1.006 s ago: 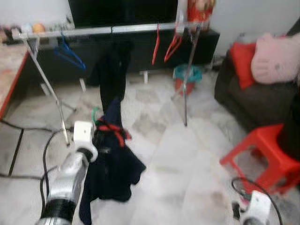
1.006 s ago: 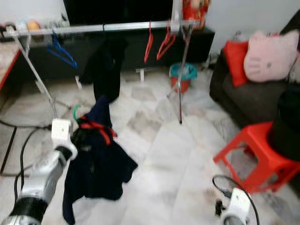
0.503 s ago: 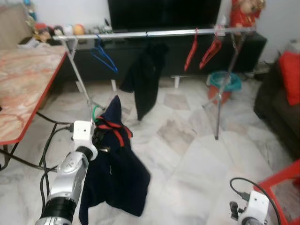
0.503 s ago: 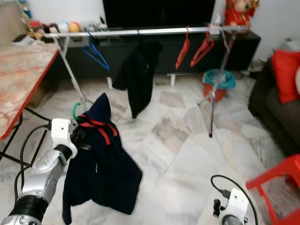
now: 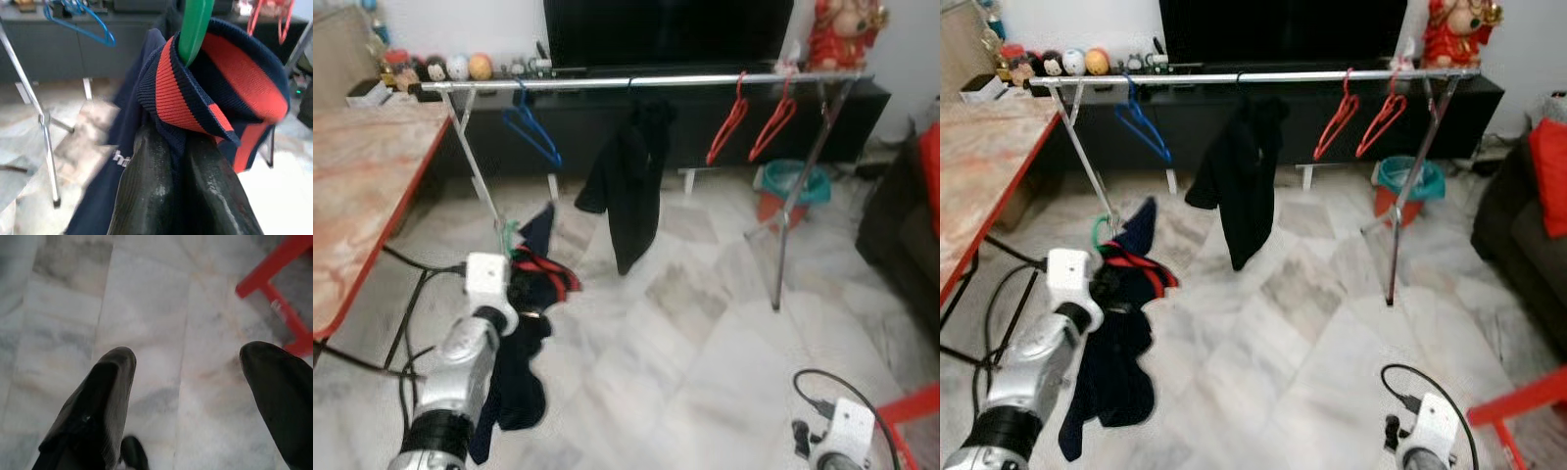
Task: Hang hanger
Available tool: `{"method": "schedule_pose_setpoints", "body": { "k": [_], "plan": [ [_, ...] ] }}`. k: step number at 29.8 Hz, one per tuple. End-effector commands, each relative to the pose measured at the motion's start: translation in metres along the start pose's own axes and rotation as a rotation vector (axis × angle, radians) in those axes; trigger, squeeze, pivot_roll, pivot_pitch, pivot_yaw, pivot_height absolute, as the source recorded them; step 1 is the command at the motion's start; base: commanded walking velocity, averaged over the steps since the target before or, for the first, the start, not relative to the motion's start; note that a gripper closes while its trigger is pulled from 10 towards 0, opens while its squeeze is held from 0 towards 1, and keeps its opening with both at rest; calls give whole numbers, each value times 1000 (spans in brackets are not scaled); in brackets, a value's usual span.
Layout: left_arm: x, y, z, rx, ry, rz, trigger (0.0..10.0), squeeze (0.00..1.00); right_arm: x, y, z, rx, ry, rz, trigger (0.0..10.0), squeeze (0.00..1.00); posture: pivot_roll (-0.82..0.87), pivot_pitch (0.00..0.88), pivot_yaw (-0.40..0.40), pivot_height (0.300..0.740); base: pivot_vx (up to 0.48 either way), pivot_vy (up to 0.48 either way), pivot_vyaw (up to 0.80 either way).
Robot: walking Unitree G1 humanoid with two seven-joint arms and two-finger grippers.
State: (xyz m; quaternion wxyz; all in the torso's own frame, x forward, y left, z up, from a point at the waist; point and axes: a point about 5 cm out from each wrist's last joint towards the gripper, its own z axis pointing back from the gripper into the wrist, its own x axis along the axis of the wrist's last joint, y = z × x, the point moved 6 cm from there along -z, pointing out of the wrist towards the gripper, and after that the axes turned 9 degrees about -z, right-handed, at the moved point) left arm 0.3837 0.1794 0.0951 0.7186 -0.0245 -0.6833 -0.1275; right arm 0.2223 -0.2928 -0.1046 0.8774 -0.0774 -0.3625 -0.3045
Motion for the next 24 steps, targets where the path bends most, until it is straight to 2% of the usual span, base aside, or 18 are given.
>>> {"method": "schedule_pose_setpoints", "body": {
  "k": [1,24],
  "plan": [
    [9,10,1,23,-28,-30,10000,0,-2,8,0,12,8,-11,10000,0,-60,0,-23,740,326,0,0],
    [9,2,-2,-23,-24,-37,10000,0,-2,10,-1,3,11,-18,10000,0,-62,0,-19,740,336,0,0]
  ]
}}
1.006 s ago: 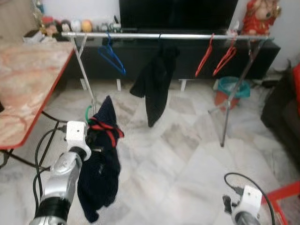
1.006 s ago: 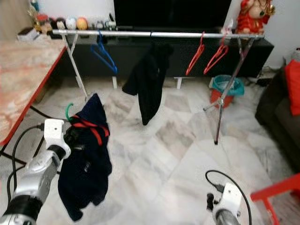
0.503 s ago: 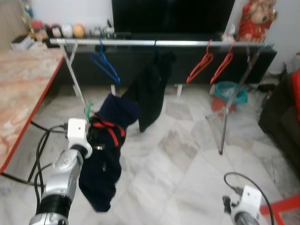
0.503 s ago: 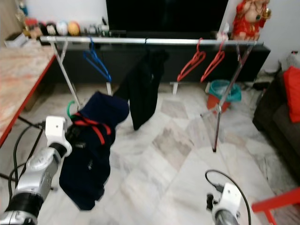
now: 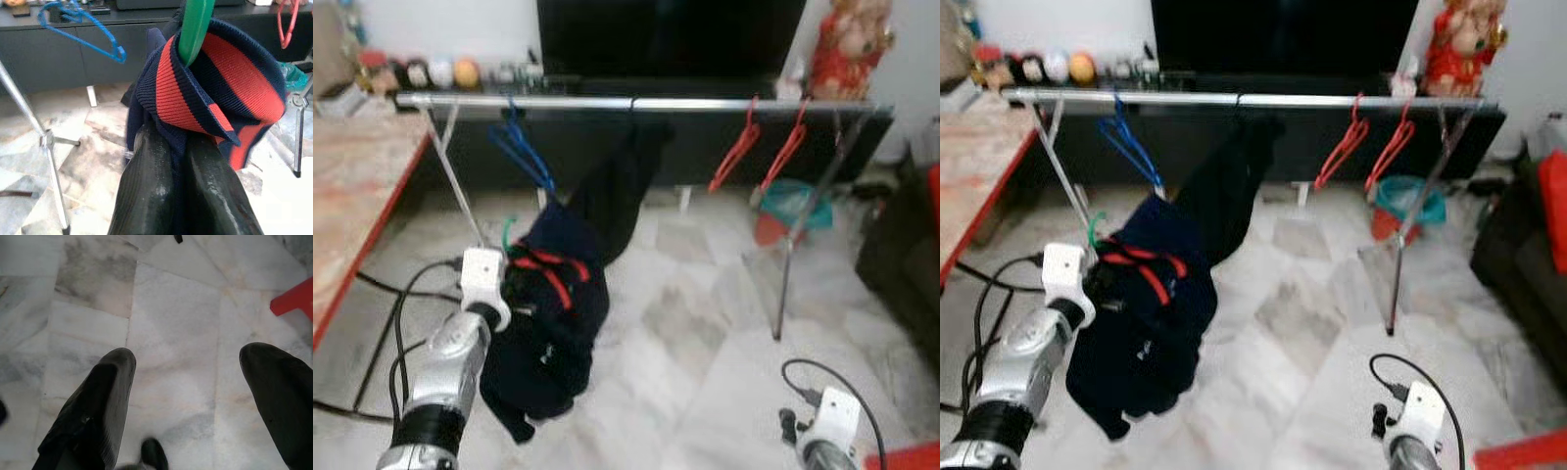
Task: Hang hanger
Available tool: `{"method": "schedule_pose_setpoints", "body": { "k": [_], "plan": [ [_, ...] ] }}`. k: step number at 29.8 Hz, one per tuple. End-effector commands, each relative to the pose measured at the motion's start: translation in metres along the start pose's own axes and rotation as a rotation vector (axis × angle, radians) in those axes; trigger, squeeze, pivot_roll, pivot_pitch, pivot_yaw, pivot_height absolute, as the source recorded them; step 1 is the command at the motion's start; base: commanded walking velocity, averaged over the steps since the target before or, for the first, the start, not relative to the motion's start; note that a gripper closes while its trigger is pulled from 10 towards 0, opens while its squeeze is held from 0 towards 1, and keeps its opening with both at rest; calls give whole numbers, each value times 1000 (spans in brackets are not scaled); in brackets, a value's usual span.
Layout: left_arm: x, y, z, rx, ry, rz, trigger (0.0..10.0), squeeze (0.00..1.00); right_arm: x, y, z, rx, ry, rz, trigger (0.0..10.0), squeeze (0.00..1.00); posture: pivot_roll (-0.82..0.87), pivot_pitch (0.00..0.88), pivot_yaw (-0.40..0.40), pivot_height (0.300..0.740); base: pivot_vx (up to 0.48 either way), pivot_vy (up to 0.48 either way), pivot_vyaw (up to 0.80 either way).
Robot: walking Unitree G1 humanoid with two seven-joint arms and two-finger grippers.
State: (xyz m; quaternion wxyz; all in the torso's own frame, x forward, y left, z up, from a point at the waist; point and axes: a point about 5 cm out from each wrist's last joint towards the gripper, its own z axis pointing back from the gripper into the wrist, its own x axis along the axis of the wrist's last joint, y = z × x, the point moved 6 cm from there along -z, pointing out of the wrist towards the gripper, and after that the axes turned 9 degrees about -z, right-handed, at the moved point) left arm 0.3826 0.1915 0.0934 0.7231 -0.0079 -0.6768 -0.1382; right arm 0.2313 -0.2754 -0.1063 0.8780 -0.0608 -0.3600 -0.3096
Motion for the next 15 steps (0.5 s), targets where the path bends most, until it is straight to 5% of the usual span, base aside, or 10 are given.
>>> {"method": "schedule_pose_setpoints", "body": {
  "k": [1,7,15],
  "plan": [
    [13,-9,-5,-30,-45,0,10000,0,2,-10,0,-22,-1,0,10000,0,-61,0,-19,740,345,0,0],
    [12,-9,-5,-32,-44,0,10000,0,3,-10,0,-24,-1,6,10000,0,-61,0,-19,740,404,0,-400],
    [9,-3,-4,1,-35,16,10000,0,1,-10,0,-22,2,2,10000,0,-58,0,-23,740,0,0,0]
  ]
}}
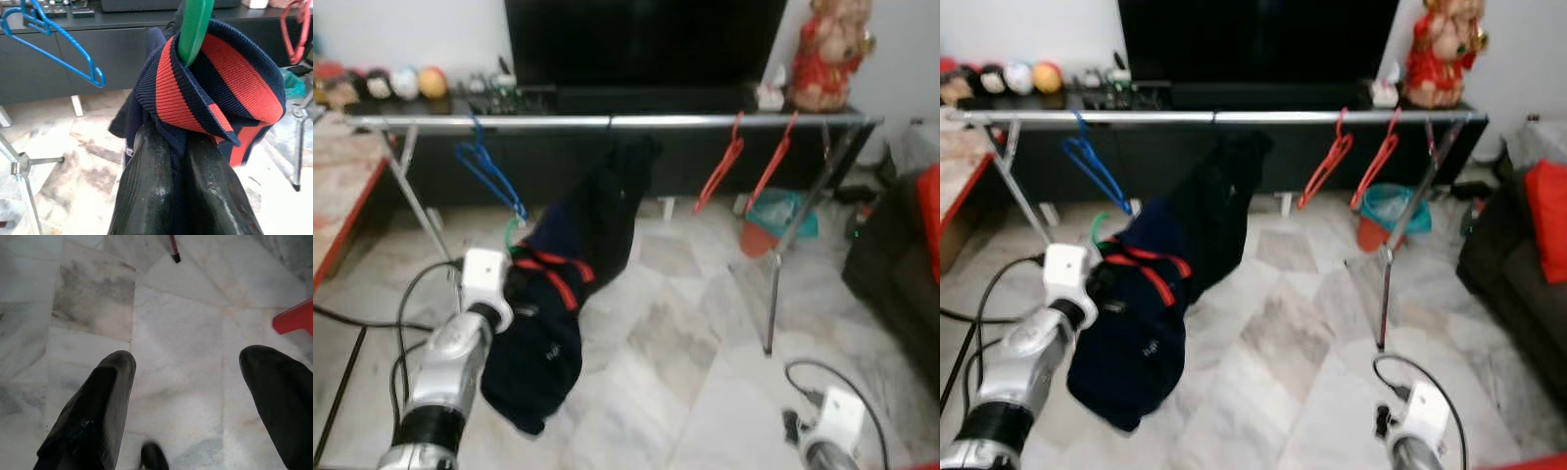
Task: Hang hanger
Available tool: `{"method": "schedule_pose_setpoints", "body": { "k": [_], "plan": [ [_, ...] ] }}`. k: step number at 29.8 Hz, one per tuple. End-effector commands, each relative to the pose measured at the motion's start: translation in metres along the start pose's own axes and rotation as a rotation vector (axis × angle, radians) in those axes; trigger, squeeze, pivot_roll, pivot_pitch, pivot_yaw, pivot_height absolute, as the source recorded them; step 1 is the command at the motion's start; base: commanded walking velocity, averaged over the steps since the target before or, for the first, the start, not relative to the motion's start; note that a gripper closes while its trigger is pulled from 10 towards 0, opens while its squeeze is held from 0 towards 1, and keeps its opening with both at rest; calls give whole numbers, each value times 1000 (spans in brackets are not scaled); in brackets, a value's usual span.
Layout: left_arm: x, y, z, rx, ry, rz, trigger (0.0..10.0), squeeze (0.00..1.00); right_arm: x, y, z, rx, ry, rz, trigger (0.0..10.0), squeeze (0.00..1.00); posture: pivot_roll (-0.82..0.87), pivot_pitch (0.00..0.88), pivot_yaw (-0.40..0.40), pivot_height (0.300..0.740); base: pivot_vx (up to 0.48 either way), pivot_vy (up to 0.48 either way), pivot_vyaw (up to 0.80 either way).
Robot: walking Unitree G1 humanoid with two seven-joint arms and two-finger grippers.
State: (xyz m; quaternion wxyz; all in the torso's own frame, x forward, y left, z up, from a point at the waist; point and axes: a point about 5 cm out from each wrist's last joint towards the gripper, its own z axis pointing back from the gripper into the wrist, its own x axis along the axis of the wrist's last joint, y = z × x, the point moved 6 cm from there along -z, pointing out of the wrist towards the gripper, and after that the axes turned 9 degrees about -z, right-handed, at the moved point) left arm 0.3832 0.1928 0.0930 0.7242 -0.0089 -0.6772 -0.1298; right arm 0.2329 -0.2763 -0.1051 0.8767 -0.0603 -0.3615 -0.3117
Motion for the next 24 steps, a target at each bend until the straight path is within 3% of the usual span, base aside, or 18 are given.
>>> {"method": "schedule_pose_setpoints", "body": {
  "k": [1,7,24],
  "plan": [
    [9,-3,-3,-4,-36,8,10000,0,-1,-11,1,-22,5,7,10000,0,-59,0,-23,740,0,0,0],
    [6,-1,-2,8,-22,-14,10000,0,-1,-11,1,-18,3,8,10000,0,-60,0,-26,740,0,0,0],
    [3,3,-1,32,-13,-34,10000,0,-3,-12,1,-17,6,15,10000,0,-61,0,-26,740,0,-380,0]
  ]
}}
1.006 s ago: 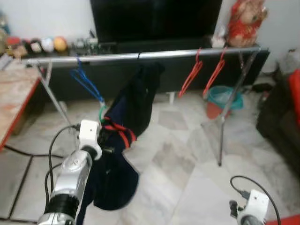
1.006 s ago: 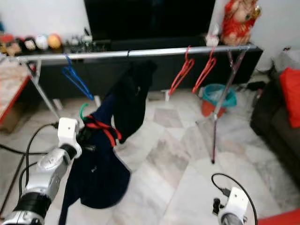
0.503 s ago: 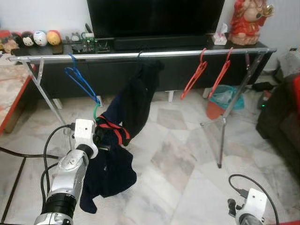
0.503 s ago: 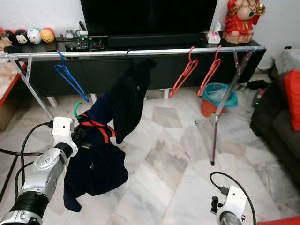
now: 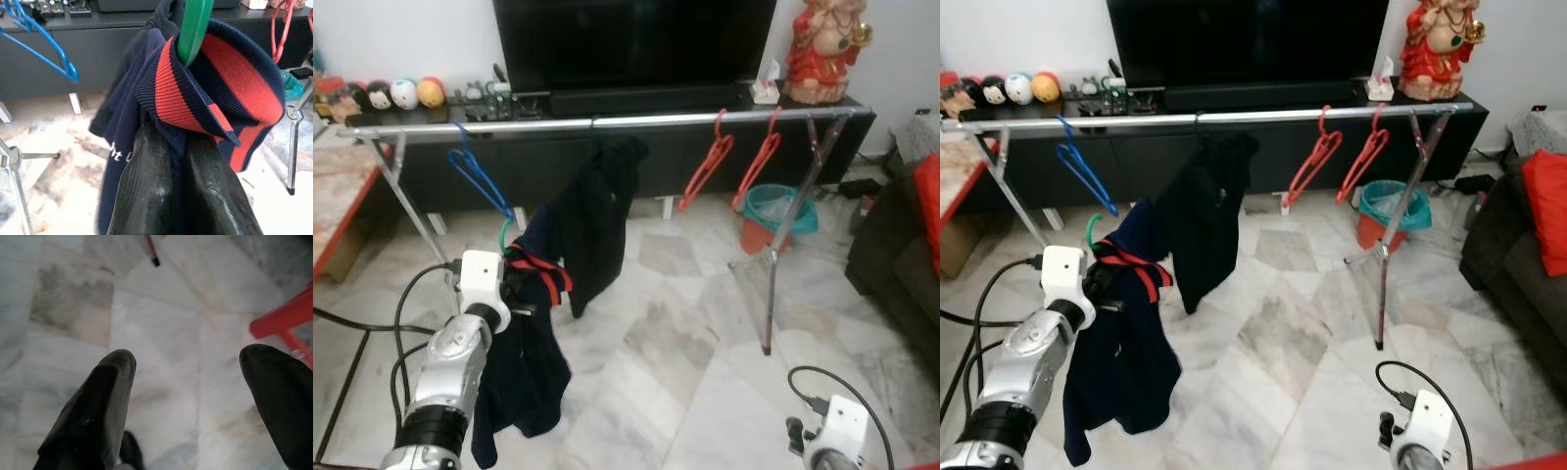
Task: Hang hanger
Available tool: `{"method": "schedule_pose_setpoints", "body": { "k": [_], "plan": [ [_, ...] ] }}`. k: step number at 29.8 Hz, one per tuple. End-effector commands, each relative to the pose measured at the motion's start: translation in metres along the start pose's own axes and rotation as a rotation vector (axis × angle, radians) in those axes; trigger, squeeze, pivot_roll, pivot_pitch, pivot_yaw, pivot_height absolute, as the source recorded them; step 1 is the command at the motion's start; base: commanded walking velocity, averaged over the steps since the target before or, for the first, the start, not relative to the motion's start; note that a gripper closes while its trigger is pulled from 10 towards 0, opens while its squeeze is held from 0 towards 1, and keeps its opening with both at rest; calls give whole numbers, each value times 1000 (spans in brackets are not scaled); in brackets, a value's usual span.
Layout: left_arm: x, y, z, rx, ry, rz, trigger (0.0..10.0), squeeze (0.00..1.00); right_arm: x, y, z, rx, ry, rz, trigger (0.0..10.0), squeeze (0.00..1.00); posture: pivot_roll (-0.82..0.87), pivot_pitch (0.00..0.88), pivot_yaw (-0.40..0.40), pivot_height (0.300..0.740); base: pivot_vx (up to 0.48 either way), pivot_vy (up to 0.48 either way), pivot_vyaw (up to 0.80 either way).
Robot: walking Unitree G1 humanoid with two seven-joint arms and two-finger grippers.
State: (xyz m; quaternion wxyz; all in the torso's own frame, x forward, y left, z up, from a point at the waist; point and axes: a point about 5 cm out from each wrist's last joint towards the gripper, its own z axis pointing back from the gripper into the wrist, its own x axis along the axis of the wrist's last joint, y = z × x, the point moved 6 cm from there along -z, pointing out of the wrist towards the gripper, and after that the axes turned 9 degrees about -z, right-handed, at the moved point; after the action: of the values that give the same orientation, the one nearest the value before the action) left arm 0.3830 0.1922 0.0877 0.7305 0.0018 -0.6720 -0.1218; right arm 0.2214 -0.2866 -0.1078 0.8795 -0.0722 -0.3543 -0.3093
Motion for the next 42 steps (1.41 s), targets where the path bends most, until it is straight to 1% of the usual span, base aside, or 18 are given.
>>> {"method": "schedule_pose_setpoints", "body": {
  "k": [1,16,19,21,24,25,26,28,30,31,34,35,38,40,42],
  "plan": [
    [8,5,0,7,-32,-34,10000,0,0,3,0,6,0,-1,10000,0,-61,0,-26,740,0,-379,0],
    [8,7,-1,17,-26,-40,10000,0,1,4,-1,8,-1,-2,10000,0,-68,0,-27,740,0,-377,0],
    [2,12,1,37,-1,-68,10000,0,3,5,-1,11,-6,1,10000,0,-72,0,-31,740,0,-340,0],
    [-2,14,3,48,12,-76,10000,0,4,5,-1,14,-7,6,10000,0,-77,0,-32,740,0,-287,0],
    [-12,24,10,89,40,-81,10000,0,4,5,-1,19,-8,14,10000,0,-81,0,-34,740,0,-182,0],
    [-12,24,10,89,40,-81,10000,0,4,5,-1,19,-8,14,10000,0,-81,0,-34,740,0,0,0],
    [-19,30,15,119,62,-87,10000,0,4,5,-1,22,-7,23,10000,0,-81,0,-34,740,0,0,0],
    [-28,38,25,155,84,-93,10000,0,5,6,-1,31,-6,51,10000,0,-82,0,-37,740,0,0,0],
    [-31,39,28,164,85,-85,10000,0,6,6,-1,37,-5,71,10000,0,-81,0,-38,740,0,0,0],
    [-34,42,35,181,83,-58,10000,0,6,7,-1,45,-1,124,10000,0,-81,0,-41,740,0,0,0],
    [-37,48,43,220,76,-53,10000,0,6,6,-2,49,21,219,10000,0,-82,0,-44,740,0,0,0],
    [-37,50,44,235,71,-55,10000,0,6,5,-2,53,28,248,10000,0,-79,0,-48,740,0,0,0],
    [-33,52,44,259,57,-48,10000,0,4,5,-2,55,46,260,10000,0,-76,0,-50,740,0,0,0],
    [-27,54,43,277,33,-56,10000,0,3,4,-2,51,57,285,10000,0,-76,0,-50,740,0,0,0],
    [-24,55,40,288,32,-50,10000,0,3,3,-2,51,62,309,10000,0,-76,0,-52,740,0,0,0]
  ]
}}
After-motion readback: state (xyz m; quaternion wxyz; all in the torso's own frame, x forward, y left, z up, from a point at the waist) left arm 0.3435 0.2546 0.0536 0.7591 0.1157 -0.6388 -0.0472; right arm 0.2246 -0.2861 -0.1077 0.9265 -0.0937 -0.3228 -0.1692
